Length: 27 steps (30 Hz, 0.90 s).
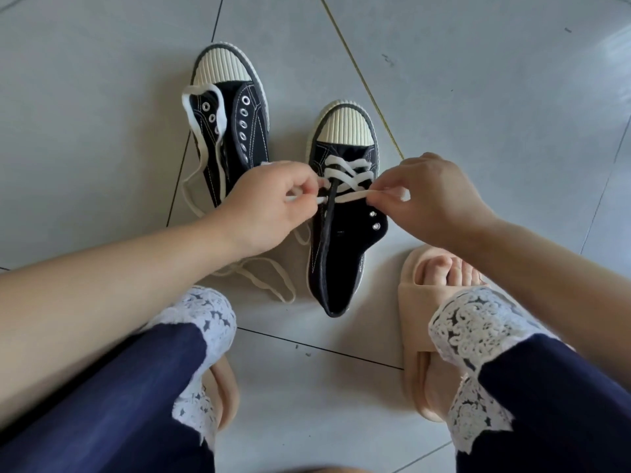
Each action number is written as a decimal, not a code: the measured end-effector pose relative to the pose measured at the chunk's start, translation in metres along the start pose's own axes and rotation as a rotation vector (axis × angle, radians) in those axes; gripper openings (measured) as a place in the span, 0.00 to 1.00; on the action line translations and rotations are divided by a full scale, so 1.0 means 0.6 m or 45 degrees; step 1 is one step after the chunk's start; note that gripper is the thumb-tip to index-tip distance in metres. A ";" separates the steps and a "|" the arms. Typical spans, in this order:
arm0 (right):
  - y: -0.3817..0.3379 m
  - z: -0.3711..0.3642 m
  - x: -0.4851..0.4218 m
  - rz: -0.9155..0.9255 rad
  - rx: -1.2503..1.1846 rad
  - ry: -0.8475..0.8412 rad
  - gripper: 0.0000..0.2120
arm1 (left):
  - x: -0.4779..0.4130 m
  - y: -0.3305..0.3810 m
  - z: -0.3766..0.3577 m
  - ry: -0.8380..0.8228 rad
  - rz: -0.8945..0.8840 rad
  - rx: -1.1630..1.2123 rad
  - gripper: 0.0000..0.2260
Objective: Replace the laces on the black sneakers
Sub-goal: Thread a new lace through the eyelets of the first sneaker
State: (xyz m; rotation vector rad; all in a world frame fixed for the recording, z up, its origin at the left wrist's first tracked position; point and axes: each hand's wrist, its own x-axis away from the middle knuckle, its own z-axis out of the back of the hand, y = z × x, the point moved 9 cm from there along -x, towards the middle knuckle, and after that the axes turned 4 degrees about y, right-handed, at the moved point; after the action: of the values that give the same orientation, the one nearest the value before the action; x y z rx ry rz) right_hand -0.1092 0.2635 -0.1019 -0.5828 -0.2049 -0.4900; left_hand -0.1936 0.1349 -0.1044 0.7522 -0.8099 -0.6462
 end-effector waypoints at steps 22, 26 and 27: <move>-0.016 -0.022 -0.001 0.009 -0.034 -0.042 0.09 | -0.046 -0.033 -0.054 -0.336 0.481 0.049 0.08; -0.004 -0.021 0.000 0.007 0.063 -0.113 0.09 | -0.044 -0.030 -0.037 -0.241 0.481 0.205 0.05; 0.000 -0.020 0.001 0.018 0.116 -0.138 0.09 | -0.039 -0.032 -0.036 -0.259 0.516 0.322 0.07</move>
State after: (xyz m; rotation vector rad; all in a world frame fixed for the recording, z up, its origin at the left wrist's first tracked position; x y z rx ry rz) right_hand -0.1082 0.2562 -0.1117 -0.5215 -0.3245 -0.4335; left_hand -0.1924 0.1485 -0.1390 0.7275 -1.2089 -0.2594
